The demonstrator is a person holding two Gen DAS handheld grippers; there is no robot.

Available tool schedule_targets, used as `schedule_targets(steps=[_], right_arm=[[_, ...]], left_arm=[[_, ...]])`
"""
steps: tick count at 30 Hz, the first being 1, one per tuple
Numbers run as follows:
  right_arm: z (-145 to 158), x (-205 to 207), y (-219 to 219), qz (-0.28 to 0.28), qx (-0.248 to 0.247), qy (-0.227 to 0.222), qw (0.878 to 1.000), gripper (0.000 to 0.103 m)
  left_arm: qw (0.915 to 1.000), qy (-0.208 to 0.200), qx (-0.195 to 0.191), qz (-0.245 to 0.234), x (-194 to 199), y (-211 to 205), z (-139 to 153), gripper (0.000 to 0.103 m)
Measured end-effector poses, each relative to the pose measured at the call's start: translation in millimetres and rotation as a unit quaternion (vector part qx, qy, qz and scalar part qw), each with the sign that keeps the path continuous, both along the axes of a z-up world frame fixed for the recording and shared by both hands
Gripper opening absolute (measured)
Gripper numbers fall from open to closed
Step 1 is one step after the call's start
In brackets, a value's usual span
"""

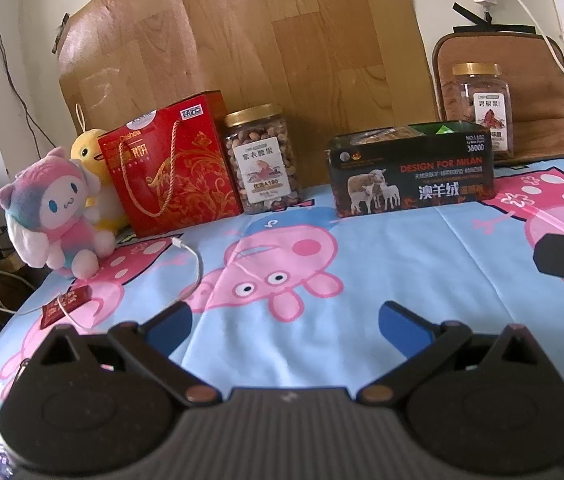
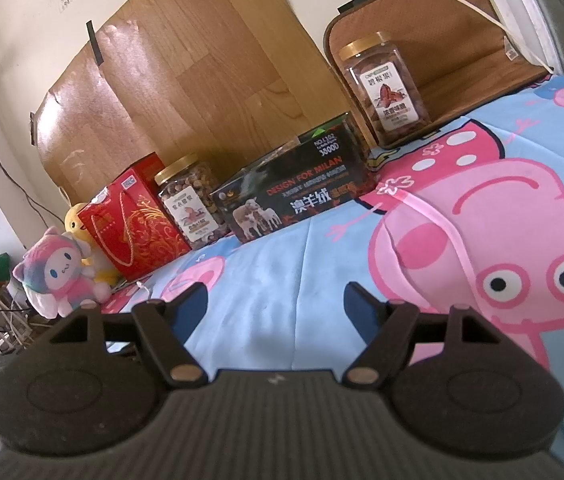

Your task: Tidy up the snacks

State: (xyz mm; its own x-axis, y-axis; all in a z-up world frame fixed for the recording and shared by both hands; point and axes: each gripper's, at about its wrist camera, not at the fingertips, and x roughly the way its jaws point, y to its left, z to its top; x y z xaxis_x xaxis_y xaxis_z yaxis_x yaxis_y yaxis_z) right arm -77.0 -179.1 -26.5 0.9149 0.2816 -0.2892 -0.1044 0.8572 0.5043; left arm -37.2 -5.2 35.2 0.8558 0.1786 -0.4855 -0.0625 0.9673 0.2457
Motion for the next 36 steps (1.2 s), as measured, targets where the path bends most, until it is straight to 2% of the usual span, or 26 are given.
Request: schedule_targets(steps=[14, 31, 36], right_arm=[[-1.8, 0.0, -1.8, -0.003, 0.001, 0.0, 1.0, 0.077], [-1.1, -3.4, -0.2, -0.003, -0.002, -0.004, 1.0, 0.077], [-1.5, -2.4, 1.6, 0.002, -0.005, 0.003, 1.0, 0.079]], left_arm=[[0.9985, 0.035, -0.022, -0.035, -3.0, -5.5, -1.3, 0.103], [0.9982, 0.037, -0.028, -0.037, -6.3, -6.2, 1.4, 0.103], [0.9968, 0.055, -0.044, -0.038, -4.6, -5.4, 0.8, 0.103]])
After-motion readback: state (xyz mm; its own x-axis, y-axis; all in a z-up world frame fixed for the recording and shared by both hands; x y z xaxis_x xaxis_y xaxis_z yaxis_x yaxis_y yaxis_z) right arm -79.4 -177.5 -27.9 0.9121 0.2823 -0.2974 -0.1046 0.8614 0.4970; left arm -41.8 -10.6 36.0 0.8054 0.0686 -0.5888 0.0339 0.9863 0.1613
